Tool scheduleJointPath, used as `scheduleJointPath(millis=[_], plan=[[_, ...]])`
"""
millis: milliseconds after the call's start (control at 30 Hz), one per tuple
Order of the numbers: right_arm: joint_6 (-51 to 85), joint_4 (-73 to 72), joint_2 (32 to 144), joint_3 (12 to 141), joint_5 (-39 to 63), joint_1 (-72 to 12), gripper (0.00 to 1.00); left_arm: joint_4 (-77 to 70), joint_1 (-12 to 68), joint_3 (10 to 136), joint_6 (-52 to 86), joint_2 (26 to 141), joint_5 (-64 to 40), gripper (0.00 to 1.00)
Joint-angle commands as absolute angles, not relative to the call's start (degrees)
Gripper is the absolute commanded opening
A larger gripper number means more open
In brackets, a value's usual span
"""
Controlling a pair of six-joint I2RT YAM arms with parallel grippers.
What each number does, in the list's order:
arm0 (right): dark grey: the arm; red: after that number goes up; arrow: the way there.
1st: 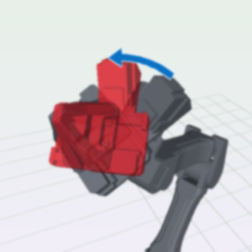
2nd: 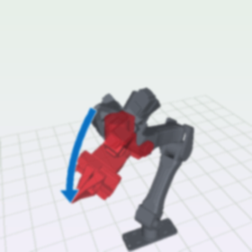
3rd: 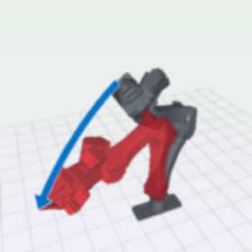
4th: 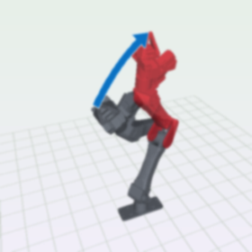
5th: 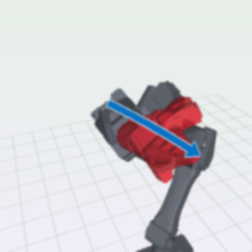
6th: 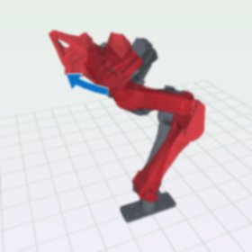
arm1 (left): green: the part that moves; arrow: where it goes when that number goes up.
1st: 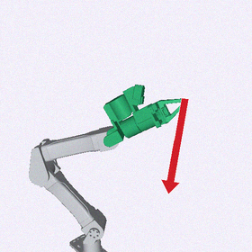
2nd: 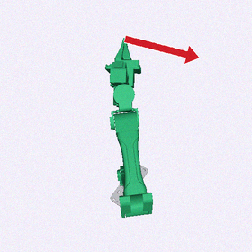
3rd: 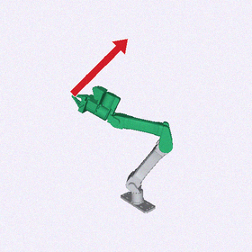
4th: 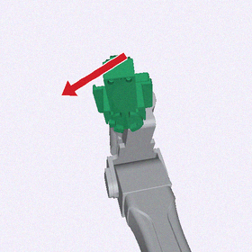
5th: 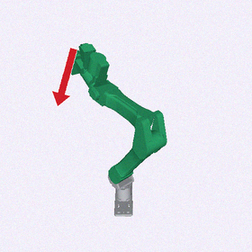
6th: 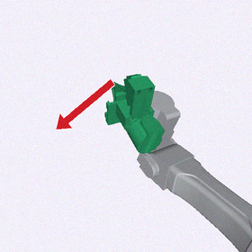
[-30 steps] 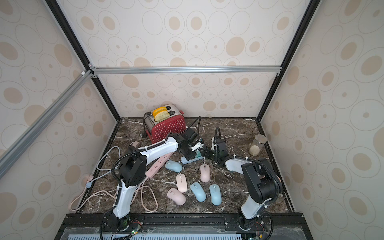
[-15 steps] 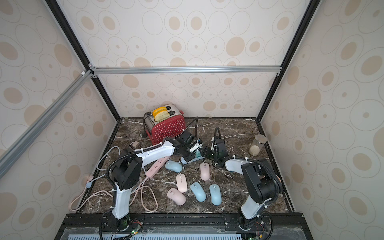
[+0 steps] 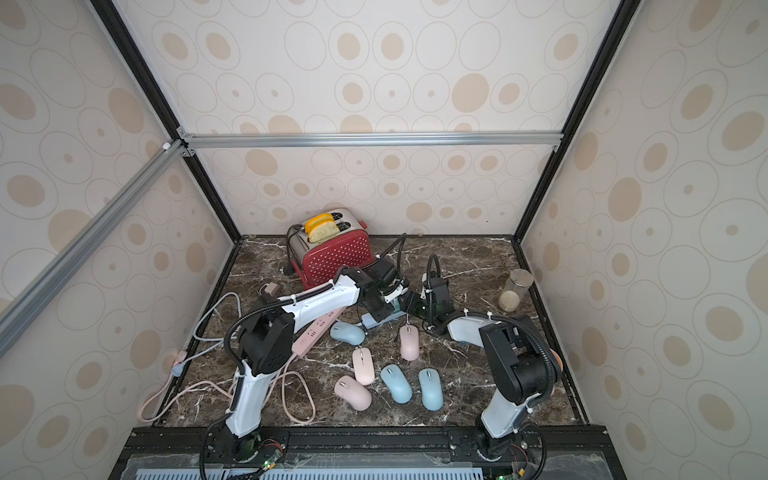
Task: Unplug the wireless mouse
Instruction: Remove the plug from the socket.
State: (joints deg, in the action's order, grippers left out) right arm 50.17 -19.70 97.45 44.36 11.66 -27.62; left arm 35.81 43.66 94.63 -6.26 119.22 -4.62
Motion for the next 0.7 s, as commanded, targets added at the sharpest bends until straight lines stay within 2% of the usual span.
scheduleJointPath(millis=[0, 67, 133, 200, 400, 500, 667], plan=[[48.3, -1.4, 104.0, 40.3, 12.1, -30.9, 0.64, 16.0, 41.7, 84.9, 2.4, 108.2, -17.6, 0.00], [48.4, -1.4, 104.2, 40.5, 12.2, -31.0, 0.64, 10.1, 40.5, 80.3, 5.4, 105.9, -19.6, 0.00], [48.3, -1.2, 104.6, 40.8, 12.2, -31.1, 0.64, 10.8, 40.6, 81.1, 5.5, 107.4, -20.9, 0.00], [48.2, -0.7, 104.6, 41.1, 12.0, -31.3, 0.64, 16.0, 41.5, 85.8, 3.5, 110.5, -20.7, 0.00], [48.4, 0.0, 105.0, 41.5, 11.2, -31.7, 0.64, 38.2, 47.1, 107.3, -5.2, 121.5, -10.4, 0.00], [48.3, 0.3, 105.4, 41.7, 10.9, -31.9, 0.64, 40.2, 47.2, 108.5, -5.2, 121.5, -7.2, 0.00], [48.0, 0.8, 105.4, 41.4, 10.7, -32.0, 0.64, 31.9, 38.9, 101.5, 5.9, 116.0, -21.8, 0.00]])
